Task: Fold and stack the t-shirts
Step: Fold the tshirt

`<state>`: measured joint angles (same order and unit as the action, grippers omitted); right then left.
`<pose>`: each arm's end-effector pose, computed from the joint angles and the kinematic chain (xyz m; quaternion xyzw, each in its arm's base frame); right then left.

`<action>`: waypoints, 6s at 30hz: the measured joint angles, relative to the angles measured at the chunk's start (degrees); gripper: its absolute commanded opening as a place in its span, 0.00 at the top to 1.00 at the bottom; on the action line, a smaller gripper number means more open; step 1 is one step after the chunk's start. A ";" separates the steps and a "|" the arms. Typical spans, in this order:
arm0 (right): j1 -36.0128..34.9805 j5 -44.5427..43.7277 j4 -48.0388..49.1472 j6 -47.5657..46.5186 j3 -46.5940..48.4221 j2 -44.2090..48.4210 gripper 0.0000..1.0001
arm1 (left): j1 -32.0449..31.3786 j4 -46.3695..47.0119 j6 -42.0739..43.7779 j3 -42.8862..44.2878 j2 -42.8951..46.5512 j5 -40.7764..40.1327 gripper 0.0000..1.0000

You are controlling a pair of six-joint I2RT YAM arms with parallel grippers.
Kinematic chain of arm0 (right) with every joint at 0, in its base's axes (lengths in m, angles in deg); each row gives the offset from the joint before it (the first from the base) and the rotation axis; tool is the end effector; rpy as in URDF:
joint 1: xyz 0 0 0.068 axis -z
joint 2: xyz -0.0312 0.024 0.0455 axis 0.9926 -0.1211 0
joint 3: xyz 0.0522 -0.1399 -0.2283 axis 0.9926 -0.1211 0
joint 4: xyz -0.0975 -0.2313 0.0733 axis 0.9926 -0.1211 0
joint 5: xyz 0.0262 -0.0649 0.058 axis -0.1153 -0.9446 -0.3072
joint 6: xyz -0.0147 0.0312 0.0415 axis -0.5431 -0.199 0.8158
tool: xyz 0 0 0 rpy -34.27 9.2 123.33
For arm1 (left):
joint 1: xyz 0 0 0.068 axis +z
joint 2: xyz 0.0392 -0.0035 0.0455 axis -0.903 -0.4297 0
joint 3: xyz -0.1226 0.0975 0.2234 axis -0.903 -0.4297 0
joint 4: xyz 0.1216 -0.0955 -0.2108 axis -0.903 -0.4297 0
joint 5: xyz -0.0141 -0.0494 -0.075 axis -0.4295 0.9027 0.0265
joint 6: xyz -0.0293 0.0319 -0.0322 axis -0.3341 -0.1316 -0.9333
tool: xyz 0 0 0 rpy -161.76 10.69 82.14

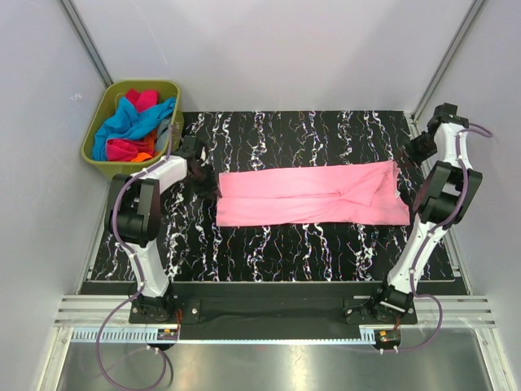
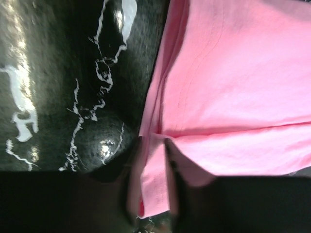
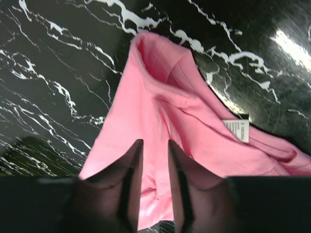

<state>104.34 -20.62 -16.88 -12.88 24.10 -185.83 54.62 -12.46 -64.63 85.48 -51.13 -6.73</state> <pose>0.4340 -0.1622 0.2303 0.4517 0.8719 0.1087 0.1547 0.3695 -0.0737 0.1656 -0.1428 0.9664 -0.1740 0.1243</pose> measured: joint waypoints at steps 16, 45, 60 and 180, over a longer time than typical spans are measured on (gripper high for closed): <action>4.37 -7.85 -4.83 -11.45 -20.15 19.63 0.29 | -5.49 3.93 6.91 -12.09 25.18 10.91 0.60; 7.45 -2.34 13.46 -9.51 -48.83 26.58 0.44 | -4.72 14.19 2.36 -17.66 7.43 16.11 0.73; 8.11 -4.98 14.97 -9.18 -47.56 21.64 0.82 | -3.50 15.06 2.45 -16.70 4.79 18.23 0.76; 0.07 0.76 12.20 -10.08 -17.35 3.30 0.55 | -2.73 12.00 8.15 -16.72 8.09 17.22 0.66</action>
<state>104.41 -19.86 -4.69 -22.96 6.75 -182.53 51.89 -0.46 -56.48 68.76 -43.05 10.49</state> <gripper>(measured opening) 0.374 0.334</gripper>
